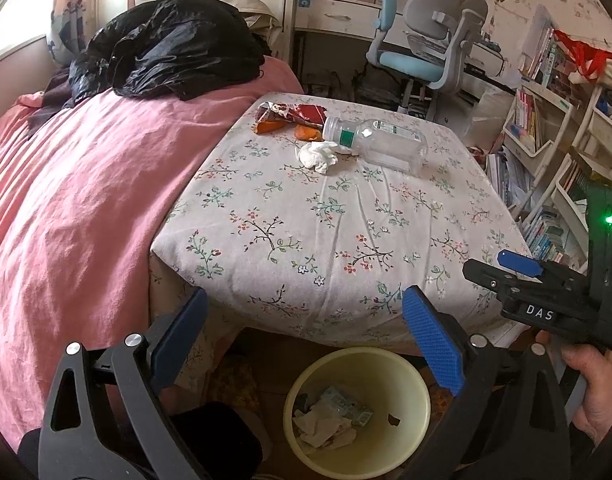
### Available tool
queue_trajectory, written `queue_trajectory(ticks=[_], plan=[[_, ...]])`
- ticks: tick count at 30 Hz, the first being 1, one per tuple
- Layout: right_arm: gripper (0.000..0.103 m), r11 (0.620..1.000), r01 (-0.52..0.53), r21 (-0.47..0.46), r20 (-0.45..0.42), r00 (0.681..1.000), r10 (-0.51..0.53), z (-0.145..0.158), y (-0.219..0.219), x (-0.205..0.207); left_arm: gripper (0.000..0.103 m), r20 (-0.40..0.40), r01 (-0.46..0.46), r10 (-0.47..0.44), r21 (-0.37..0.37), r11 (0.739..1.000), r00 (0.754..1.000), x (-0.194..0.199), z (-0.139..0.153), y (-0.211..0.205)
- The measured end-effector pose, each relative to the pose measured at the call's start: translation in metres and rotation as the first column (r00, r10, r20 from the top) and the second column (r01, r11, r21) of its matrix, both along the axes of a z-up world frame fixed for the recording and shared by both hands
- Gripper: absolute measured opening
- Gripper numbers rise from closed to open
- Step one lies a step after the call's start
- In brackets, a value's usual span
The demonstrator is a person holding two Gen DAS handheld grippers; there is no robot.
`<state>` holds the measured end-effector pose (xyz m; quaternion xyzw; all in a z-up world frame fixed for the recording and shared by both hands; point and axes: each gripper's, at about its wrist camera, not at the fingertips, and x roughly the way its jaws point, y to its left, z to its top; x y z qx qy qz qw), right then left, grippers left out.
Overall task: Collect trash
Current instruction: 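Move both tools back over the table toward the bottle and tissue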
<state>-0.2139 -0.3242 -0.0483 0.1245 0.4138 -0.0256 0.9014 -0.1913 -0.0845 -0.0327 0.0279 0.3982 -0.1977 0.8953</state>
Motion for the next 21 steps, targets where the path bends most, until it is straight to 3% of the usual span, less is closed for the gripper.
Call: queue_trajectory(ticks=[21], plan=[[0.08, 1.0, -0.012, 0.003, 0.011, 1.0, 0.012, 0.0033, 0.0052, 0.0015, 0.094, -0.001, -0.008, 0.008, -0.018, 1.0, 1.0, 0.0023, 0.0007, 0.0024]])
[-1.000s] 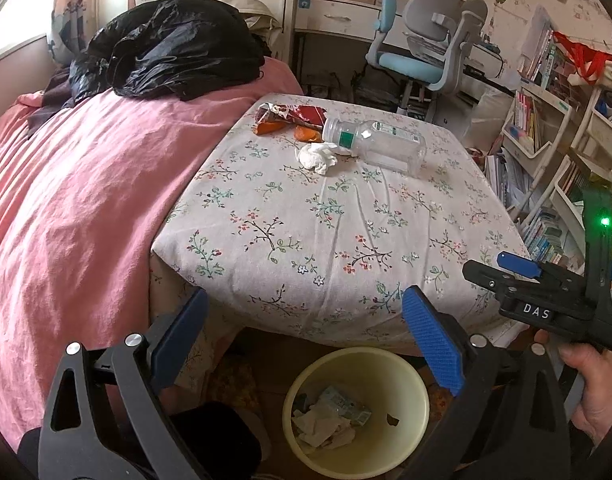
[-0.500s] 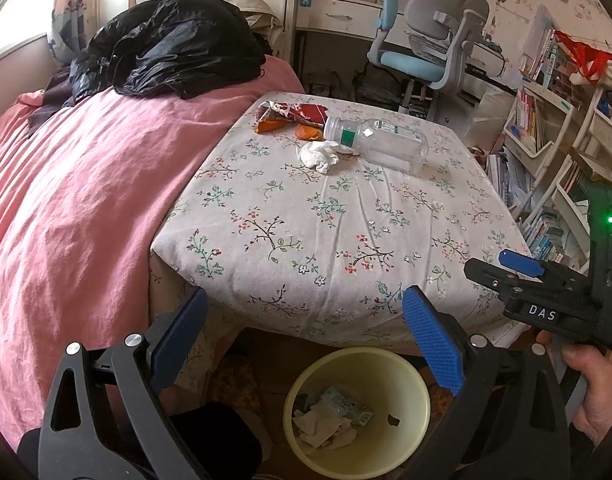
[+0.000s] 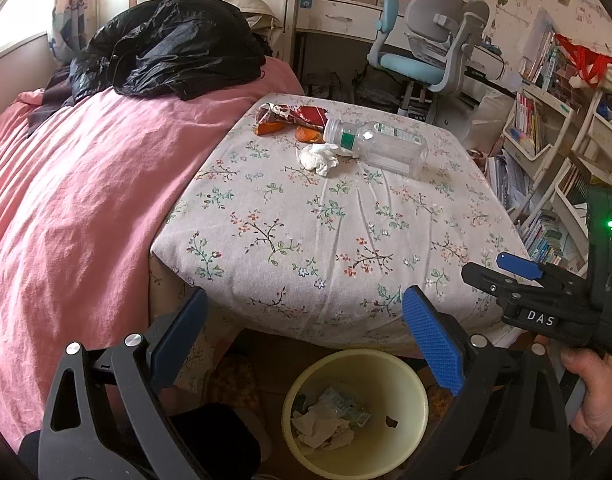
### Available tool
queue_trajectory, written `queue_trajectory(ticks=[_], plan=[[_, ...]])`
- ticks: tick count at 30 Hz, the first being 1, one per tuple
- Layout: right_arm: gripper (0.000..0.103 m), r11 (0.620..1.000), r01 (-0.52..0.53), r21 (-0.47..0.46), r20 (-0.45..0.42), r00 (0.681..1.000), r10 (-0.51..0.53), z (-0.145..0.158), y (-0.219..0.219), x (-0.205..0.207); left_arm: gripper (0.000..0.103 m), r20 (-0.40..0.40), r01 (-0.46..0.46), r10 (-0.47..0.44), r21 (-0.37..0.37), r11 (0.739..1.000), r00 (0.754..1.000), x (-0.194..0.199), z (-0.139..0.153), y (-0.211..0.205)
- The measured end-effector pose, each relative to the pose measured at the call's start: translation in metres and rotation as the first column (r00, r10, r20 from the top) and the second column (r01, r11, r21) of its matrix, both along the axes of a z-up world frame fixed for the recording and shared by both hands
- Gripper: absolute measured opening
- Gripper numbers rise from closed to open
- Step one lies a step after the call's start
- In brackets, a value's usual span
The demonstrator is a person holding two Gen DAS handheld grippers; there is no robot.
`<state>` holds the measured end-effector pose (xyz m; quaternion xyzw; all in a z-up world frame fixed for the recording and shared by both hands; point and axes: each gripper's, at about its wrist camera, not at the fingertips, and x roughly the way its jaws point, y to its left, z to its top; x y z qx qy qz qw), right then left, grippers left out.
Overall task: Collect trash
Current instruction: 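Move both tools back over the table toward the bottle and tissue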
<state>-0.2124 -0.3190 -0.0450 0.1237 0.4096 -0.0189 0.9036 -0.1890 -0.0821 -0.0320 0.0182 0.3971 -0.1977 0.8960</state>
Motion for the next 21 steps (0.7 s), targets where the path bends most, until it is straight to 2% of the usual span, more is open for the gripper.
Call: queue_trajectory(ticks=[5, 11, 16, 21], plan=[[0.081, 1.0, -0.013, -0.005, 0.031, 0.999, 0.013, 0.012, 0.001, 0.001, 0.094, -0.004, -0.022, 0.022, -0.03, 0.999, 1.0, 0.008, 0.006, 0.007], [0.083, 0.998, -0.063, -0.012, 0.069, 0.996, 0.064, 0.036, -0.002, 0.016, 0.095, 0.018, 0.0, 0.001, -0.062, 0.998, 1.0, 0.028, 0.027, 0.0], [0.083, 0.988, -0.128, -0.082, 0.051, 0.99, 0.132, 0.046, -0.003, 0.051, 0.095, 0.018, 0.004, -0.003, -0.059, 0.998, 1.0, 0.065, 0.036, -0.014], [0.084, 0.981, -0.146, -0.129, 0.067, 0.985, 0.156, 0.046, -0.007, 0.084, 0.095, 0.002, 0.007, -0.007, -0.041, 0.999, 1.0, 0.122, 0.034, -0.042]])
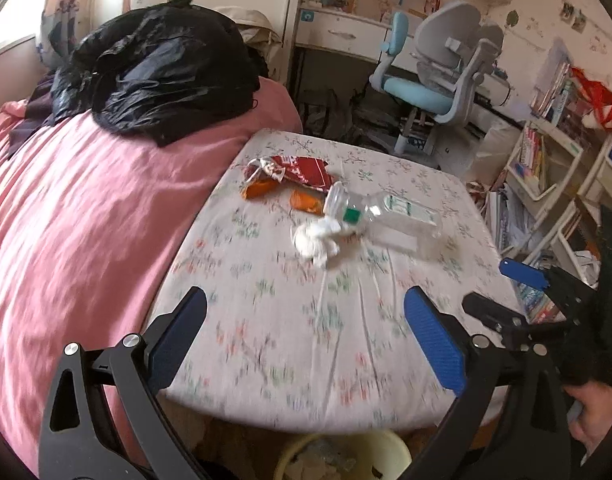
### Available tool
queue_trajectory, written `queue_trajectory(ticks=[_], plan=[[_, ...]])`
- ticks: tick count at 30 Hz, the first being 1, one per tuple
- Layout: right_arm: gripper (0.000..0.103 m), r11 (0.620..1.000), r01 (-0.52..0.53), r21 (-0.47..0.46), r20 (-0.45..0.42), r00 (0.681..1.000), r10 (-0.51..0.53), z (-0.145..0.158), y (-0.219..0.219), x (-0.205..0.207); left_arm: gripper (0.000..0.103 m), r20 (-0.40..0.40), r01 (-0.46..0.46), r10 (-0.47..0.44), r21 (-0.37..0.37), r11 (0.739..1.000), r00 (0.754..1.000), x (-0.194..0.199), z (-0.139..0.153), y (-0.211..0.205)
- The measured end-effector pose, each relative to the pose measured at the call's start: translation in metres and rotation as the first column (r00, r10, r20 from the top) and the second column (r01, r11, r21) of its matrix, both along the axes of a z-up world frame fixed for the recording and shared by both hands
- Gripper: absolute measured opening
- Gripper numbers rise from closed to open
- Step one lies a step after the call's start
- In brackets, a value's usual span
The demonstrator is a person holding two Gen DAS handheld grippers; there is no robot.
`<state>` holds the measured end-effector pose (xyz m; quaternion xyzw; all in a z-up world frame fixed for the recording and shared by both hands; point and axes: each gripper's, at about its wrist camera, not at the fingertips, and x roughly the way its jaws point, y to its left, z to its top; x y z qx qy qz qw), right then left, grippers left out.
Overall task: Collect trash
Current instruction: 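Grasp the crumpled white tissue with the left tool while the right tool grasps the clear plastic bottle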
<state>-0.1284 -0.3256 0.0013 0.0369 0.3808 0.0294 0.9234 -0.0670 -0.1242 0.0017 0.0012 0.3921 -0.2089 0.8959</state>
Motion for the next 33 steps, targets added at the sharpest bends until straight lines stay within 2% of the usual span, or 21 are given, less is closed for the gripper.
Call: queue_trajectory(ticks=[4, 8, 12, 17, 20, 22, 24, 26, 27, 30, 33], plan=[[0.084, 1.0, 0.006, 0.028, -0.03, 1.0, -0.005, -0.009, -0.005, 0.016, 0.095, -0.061, 0.023, -0.019, 0.064, 0.998, 0.998, 0.043, -0.026, -0.03], [0.085, 0.998, -0.038, -0.041, -0.057, 0.998, 0.035, -0.017, 0.001, 0.025, 0.095, -0.122, 0.044, -0.03, 0.114, 0.992, 0.992, 0.083, -0.057, -0.056], [0.085, 0.998, -0.027, -0.053, -0.069, 0.997, 0.023, -0.025, -0.01, 0.041, 0.093, -0.144, 0.045, -0.024, 0.151, 0.988, 0.989, 0.107, -0.077, -0.068], [0.085, 1.0, 0.015, -0.026, -0.062, 0.998, -0.017, -0.029, -0.028, 0.064, 0.09, -0.198, 0.033, -0.006, 0.134, 0.99, 0.98, 0.131, -0.1, -0.072], [0.085, 0.999, 0.007, -0.043, -0.052, 0.999, -0.009, -0.03, -0.027, 0.074, 0.075, -0.187, 0.044, -0.014, 0.157, 0.987, 0.982, 0.136, -0.105, -0.078], [0.085, 0.997, -0.014, -0.072, -0.042, 0.999, 0.011, -0.03, -0.023, 0.08, 0.044, -0.174, 0.057, -0.023, 0.193, 0.98, 0.984, 0.136, -0.105, -0.082], [0.086, 0.994, -0.035, -0.102, -0.029, 0.999, 0.033, -0.029, -0.019, 0.085, 0.025, -0.221, 0.087, -0.049, 0.165, 0.982, 0.974, 0.139, -0.101, -0.08], [0.087, 0.989, -0.062, -0.136, -0.011, 0.998, 0.061, -0.028, -0.016, 0.092, 0.025, -0.275, 0.112, -0.079, 0.106, 0.988, 0.958, 0.141, -0.096, -0.074], [0.087, 0.986, -0.07, -0.15, -0.005, 0.998, 0.07, -0.028, -0.015, 0.096, 0.024, -0.275, 0.125, -0.095, 0.095, 0.988, 0.957, 0.14, -0.09, -0.071], [0.088, 0.981, -0.075, -0.179, -0.004, 0.997, 0.075, -0.031, -0.018, 0.113, 0.024, -0.188, 0.132, -0.112, 0.096, 0.987, 0.976, 0.134, -0.058, -0.058], [0.088, 0.982, -0.085, -0.169, -0.037, 0.996, 0.079, -0.04, -0.023, 0.131, 0.025, -0.081, 0.12, -0.113, 0.086, 0.989, 0.99, 0.125, -0.025, -0.042]])
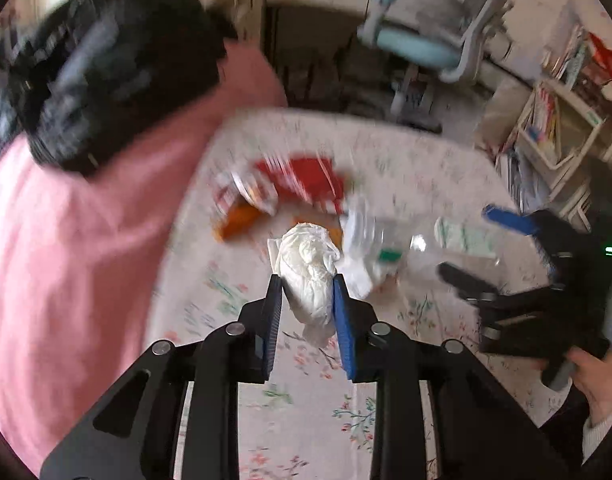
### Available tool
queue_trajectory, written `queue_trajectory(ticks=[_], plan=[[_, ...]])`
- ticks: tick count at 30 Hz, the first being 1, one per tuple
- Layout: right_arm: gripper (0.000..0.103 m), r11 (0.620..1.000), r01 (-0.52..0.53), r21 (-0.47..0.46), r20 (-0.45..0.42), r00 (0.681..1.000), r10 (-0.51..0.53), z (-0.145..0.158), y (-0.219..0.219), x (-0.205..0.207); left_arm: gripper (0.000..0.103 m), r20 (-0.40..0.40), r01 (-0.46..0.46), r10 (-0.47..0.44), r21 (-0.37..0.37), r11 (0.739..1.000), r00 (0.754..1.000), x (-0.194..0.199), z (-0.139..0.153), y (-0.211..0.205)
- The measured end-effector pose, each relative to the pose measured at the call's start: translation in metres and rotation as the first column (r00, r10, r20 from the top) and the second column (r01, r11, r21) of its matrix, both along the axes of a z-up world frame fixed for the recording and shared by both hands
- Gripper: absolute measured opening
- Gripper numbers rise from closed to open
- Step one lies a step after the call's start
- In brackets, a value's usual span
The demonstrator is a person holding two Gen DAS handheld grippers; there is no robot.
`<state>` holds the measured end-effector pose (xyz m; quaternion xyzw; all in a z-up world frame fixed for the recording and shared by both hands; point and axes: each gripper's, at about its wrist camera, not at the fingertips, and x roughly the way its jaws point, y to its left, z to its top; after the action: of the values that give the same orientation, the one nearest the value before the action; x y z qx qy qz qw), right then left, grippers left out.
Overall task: Collect trash
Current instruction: 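Grasp the crumpled white tissue with the left tool while the right tool grasps the clear plastic bottle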
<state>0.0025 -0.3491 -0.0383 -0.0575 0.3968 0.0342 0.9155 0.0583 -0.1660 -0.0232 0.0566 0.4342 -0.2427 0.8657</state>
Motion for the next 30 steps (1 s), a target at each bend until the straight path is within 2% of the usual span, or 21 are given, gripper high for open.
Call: queue_trajectory(ticks=[5, 6, 7, 10, 12, 15, 19, 24, 30], plan=[[0.088, 1.0, -0.024, 0.0, -0.069, 0.997, 0.024, -0.016, 0.002, 0.012, 0.025, 0.014, -0.075, 0.076, -0.025, 0.997, 0.997, 0.011, 0.01, 0.017], [0.085, 0.999, -0.035, -0.002, -0.078, 0.996, 0.035, -0.018, 0.004, 0.011, 0.025, 0.018, -0.089, 0.09, -0.031, 0.996, 0.996, 0.012, 0.012, 0.019], [0.076, 0.999, -0.05, -0.001, -0.093, 0.994, 0.05, -0.019, 0.007, 0.01, 0.025, 0.024, -0.101, 0.102, -0.036, 0.994, 0.995, 0.013, 0.014, 0.022], [0.061, 0.997, -0.074, 0.007, -0.128, 0.989, 0.074, -0.016, 0.012, 0.005, 0.025, 0.036, -0.129, 0.131, -0.052, 0.99, 0.991, 0.013, 0.019, 0.033], [0.055, 0.997, -0.072, 0.022, -0.141, 0.987, 0.074, -0.014, 0.011, 0.0, 0.025, 0.031, -0.137, 0.139, -0.057, 0.989, 0.99, 0.013, 0.019, 0.037], [0.055, 0.996, -0.027, 0.089, -0.143, 0.989, 0.04, -0.008, -0.001, -0.01, 0.025, 0.019, -0.125, 0.127, -0.065, 0.99, 0.992, 0.007, 0.017, 0.038], [0.055, 0.983, 0.039, 0.179, -0.153, 0.988, -0.011, -0.001, -0.024, -0.033, 0.025, -0.023, -0.05, 0.048, -0.085, 0.995, 0.999, -0.013, 0.01, 0.025], [0.055, 0.99, 0.052, 0.135, -0.193, 0.981, -0.025, -0.003, -0.029, -0.062, 0.025, -0.023, 0.024, -0.025, -0.057, 0.998, 0.999, -0.037, 0.006, 0.011], [0.056, 0.994, 0.042, 0.105, -0.233, 0.972, -0.017, -0.01, -0.029, -0.075, 0.025, -0.03, 0.002, -0.004, -0.063, 0.998, 1.0, -0.043, 0.006, 0.019]])
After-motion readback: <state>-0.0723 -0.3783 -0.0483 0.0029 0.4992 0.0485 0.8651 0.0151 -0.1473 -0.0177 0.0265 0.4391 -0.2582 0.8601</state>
